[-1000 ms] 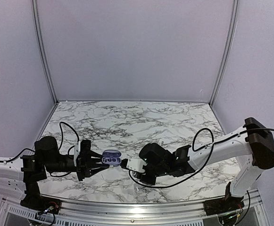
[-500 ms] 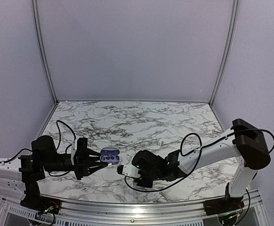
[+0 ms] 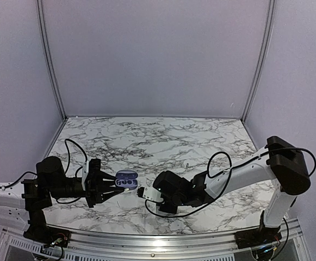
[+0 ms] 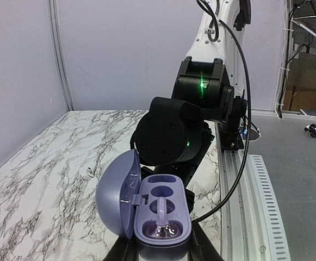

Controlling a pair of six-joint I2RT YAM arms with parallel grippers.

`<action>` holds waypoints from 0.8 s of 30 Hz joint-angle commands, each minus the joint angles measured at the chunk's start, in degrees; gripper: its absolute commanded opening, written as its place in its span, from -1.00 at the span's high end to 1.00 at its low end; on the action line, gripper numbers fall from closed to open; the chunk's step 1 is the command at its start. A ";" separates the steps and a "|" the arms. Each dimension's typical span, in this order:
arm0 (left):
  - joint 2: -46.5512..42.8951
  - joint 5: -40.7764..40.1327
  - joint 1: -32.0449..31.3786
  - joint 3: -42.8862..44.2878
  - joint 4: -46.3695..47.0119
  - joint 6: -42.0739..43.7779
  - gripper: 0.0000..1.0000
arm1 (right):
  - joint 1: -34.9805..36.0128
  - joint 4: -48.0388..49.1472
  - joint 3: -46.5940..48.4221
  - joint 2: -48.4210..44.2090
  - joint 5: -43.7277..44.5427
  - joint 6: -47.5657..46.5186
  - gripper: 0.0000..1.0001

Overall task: Insert the wireless bluetooth earbuds into the charging case
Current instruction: Adjust the right earbud at the center of the board.

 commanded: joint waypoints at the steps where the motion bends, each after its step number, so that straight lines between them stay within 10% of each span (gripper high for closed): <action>1: -0.85 -0.28 0.46 0.18 1.71 -0.39 1.00 | -1.03 -0.73 2.66 0.86 1.30 -0.52 0.60; 14: -1.22 -0.14 0.71 0.15 1.93 -0.26 1.00 | -3.32 -2.21 6.96 2.14 -1.79 -0.43 0.87; 24: -2.09 0.53 0.99 -0.19 2.00 -0.52 1.00 | -4.43 -4.24 2.59 -6.07 0.13 -2.42 0.28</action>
